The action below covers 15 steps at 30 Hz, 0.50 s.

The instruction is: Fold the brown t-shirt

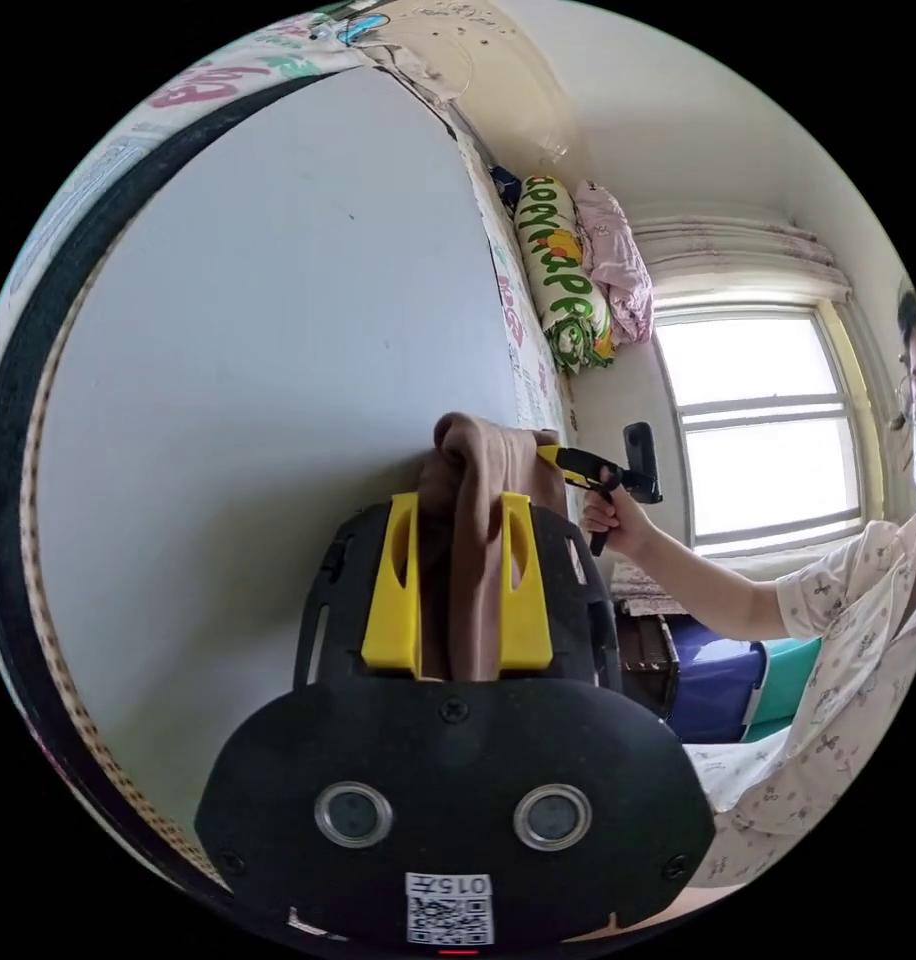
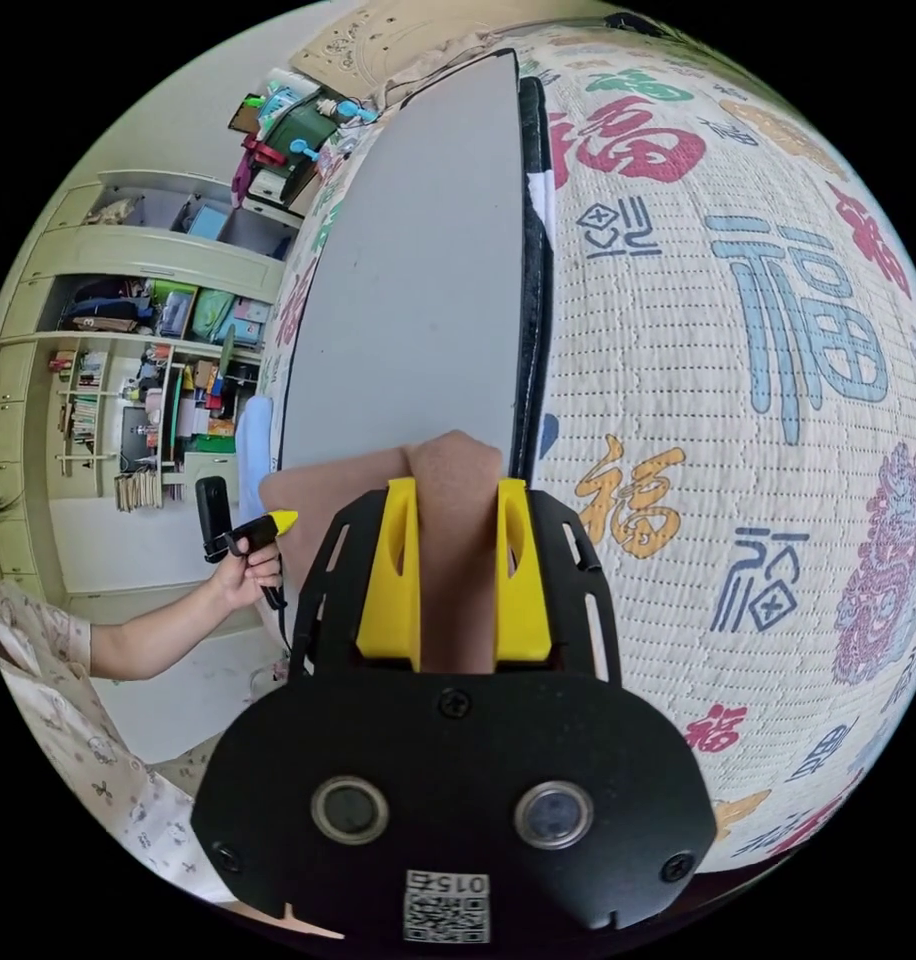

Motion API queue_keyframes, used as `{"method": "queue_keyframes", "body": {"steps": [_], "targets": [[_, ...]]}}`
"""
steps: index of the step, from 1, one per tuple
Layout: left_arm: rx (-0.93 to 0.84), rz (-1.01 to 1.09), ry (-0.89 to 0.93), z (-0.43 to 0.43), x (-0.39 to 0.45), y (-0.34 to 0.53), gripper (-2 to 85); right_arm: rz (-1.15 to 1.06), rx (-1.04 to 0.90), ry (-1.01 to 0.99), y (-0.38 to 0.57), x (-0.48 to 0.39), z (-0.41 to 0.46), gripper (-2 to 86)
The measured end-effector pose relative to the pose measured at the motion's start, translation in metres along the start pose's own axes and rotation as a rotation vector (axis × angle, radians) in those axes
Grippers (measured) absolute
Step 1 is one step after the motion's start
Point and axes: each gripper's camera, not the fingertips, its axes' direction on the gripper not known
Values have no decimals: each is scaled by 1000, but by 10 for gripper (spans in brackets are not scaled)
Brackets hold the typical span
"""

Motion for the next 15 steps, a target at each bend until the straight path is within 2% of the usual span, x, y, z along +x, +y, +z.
{"method": "queue_keyframes", "body": {"steps": [6,10,15], "targets": [[45,-28,1,27,126,-48,82,-16,40,-56,65,74,17,109],[180,20,17,16,247,-56,77,-82,58,-86,122,110,21,102],[345,70,101,-17,388,-42,72,-201,118,-279,221,141,-4,94]]}}
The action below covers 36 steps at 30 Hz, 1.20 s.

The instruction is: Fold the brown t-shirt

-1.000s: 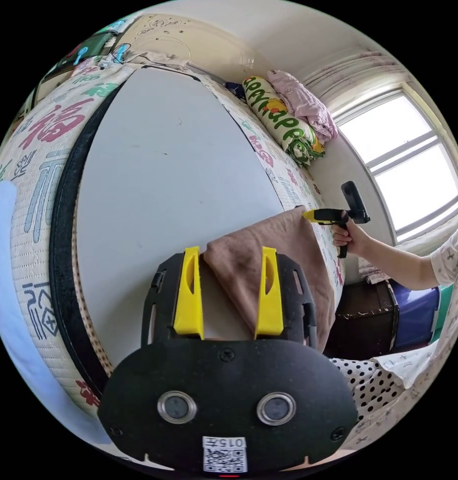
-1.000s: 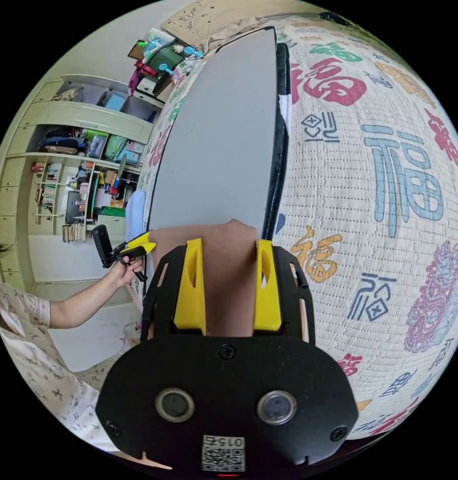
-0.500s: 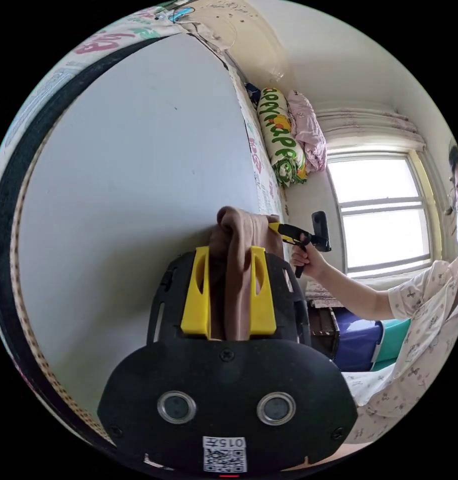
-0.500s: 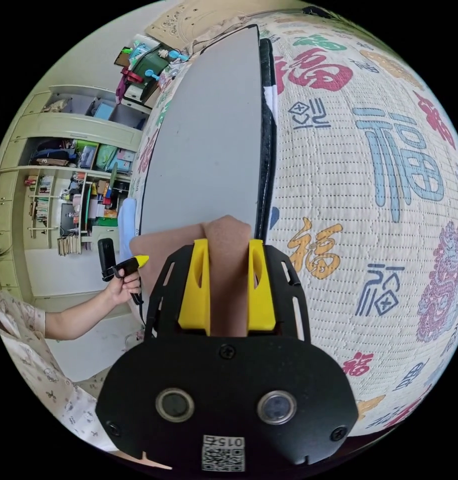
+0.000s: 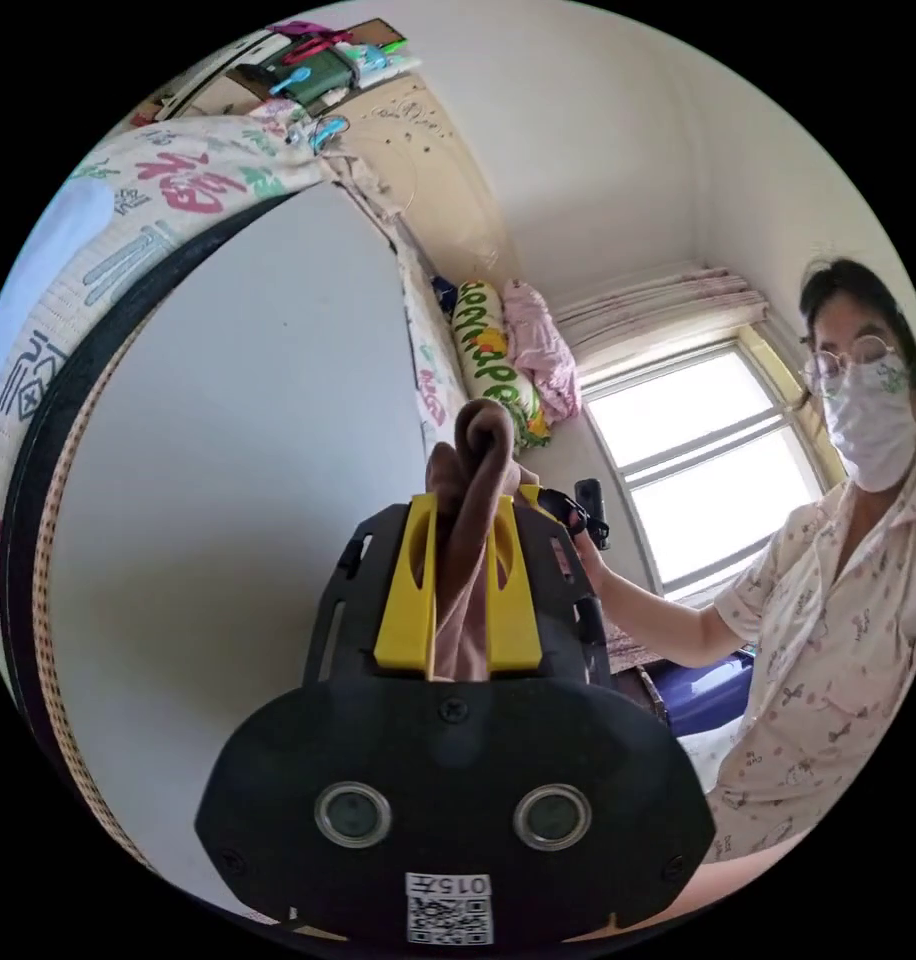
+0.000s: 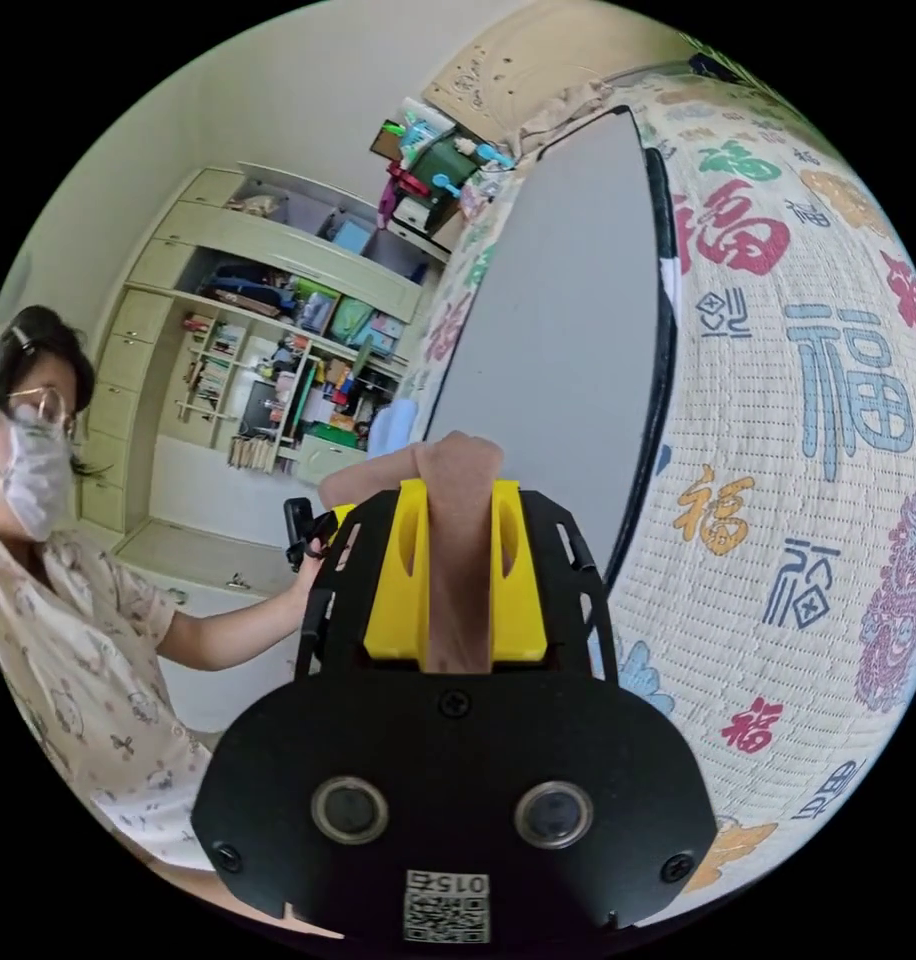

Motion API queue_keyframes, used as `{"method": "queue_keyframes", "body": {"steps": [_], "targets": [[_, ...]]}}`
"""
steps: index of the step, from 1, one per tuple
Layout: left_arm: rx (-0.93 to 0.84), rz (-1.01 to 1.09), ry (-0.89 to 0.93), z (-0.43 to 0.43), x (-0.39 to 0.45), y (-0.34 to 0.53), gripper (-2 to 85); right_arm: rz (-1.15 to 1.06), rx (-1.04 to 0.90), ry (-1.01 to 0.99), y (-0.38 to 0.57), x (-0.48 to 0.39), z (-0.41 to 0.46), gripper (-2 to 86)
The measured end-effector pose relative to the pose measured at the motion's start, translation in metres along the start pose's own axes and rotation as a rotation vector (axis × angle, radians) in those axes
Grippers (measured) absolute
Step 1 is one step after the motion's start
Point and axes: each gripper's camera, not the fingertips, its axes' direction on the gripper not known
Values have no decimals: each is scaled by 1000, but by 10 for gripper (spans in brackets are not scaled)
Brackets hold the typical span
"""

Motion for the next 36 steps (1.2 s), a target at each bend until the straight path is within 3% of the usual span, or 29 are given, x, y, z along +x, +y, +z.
{"method": "queue_keyframes", "body": {"steps": [7,15,23,30,32,36], "targets": [[178,167,89,-81,205,-3,69,-311,25,-177,170,-59,-19,91],[416,289,-29,-273,375,5,66,-627,-77,-374,327,-158,118,91],[736,219,-290,-442,505,75,67,-773,-456,-655,490,-234,388,90],[955,-15,-419,-491,528,113,72,-809,-820,-684,631,-276,619,90],[1006,-156,-464,-506,491,111,78,-774,-923,-597,677,-280,732,92],[1124,-470,-656,-516,393,97,84,-790,-865,-247,748,-263,936,91]]}}
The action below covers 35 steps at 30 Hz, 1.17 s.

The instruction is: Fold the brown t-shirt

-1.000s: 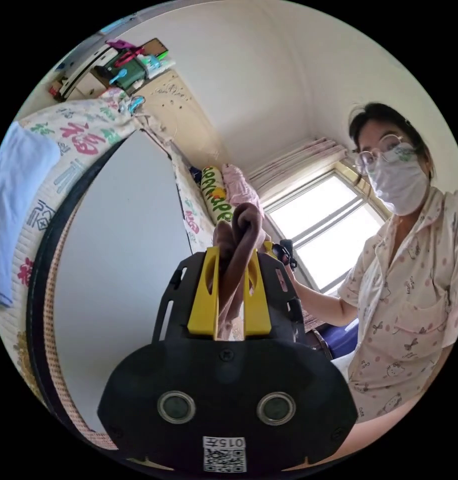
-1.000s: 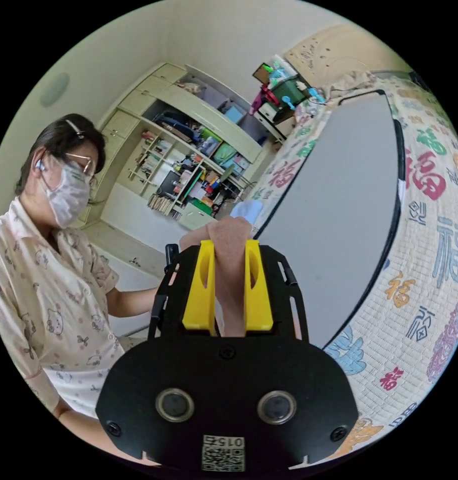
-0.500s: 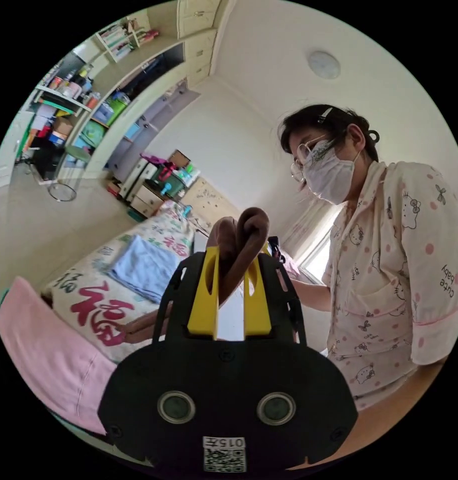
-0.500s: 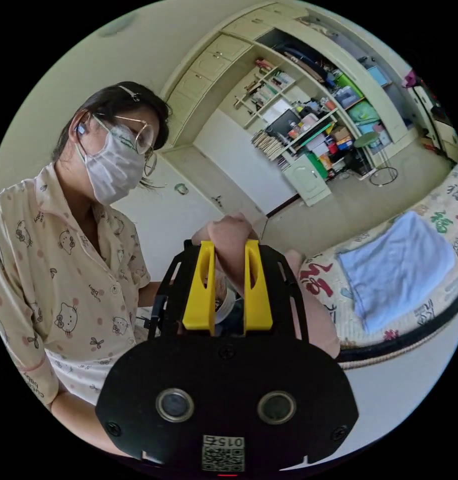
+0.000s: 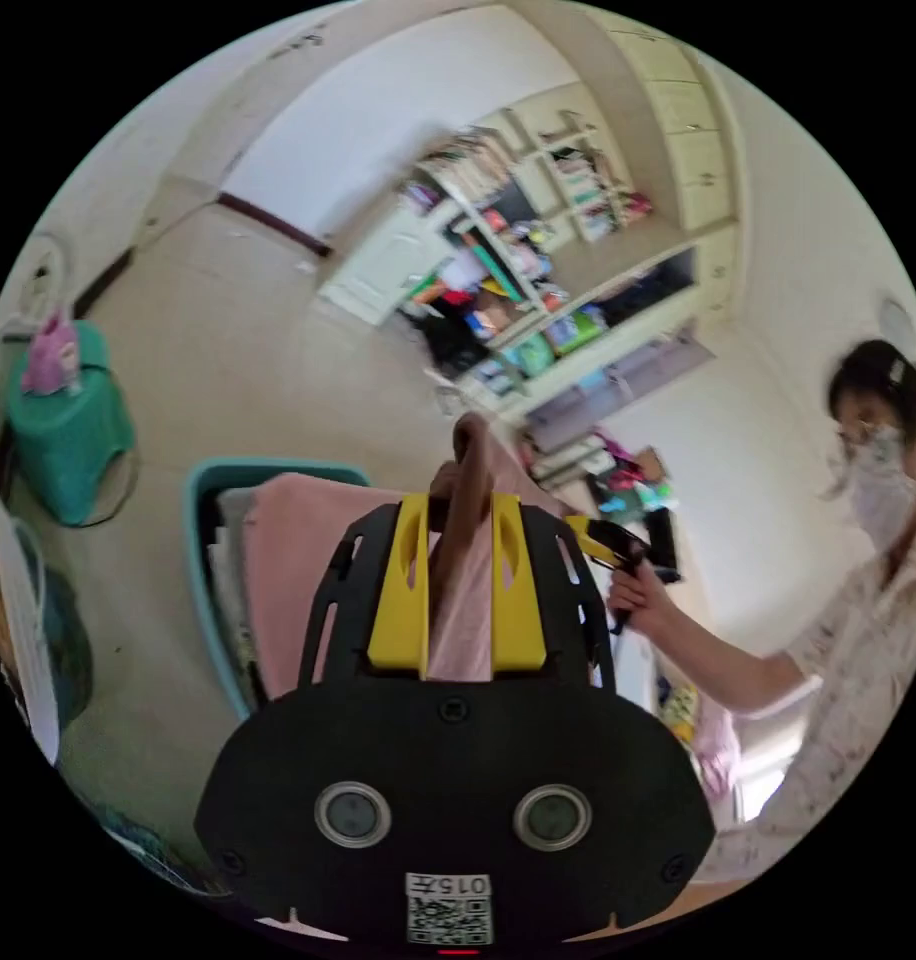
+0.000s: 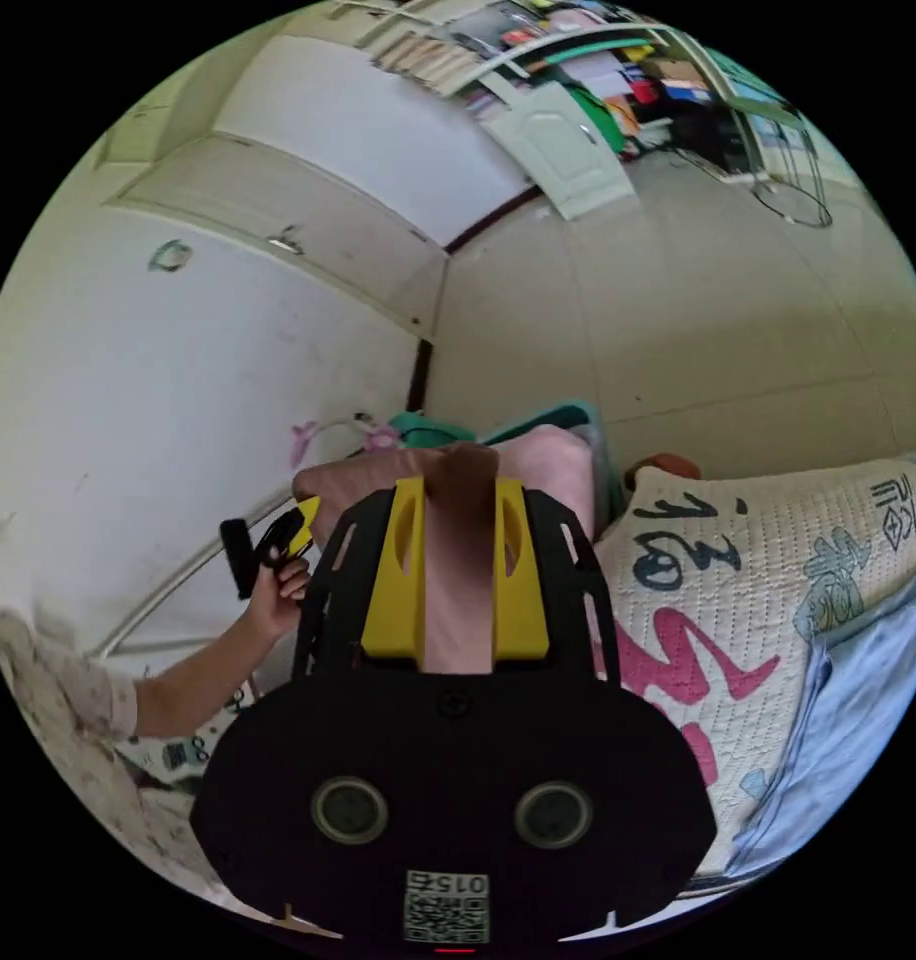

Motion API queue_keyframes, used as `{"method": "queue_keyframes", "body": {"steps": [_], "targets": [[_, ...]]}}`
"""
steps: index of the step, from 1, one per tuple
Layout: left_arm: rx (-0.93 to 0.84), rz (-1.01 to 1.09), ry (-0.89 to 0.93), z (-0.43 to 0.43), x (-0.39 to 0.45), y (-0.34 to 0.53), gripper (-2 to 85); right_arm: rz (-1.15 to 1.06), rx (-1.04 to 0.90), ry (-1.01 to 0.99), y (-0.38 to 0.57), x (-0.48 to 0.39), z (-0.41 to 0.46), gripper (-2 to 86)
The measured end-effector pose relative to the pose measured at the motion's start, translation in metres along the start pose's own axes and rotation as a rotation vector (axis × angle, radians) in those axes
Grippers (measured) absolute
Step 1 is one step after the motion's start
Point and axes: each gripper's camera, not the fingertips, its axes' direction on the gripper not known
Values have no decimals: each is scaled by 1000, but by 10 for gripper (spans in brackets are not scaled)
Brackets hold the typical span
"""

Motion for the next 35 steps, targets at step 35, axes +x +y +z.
{"method": "queue_keyframes", "body": {"steps": [35], "targets": [[-678,687,50,567,283,196,70,1058,422,664,-149,495,-142,107]]}}
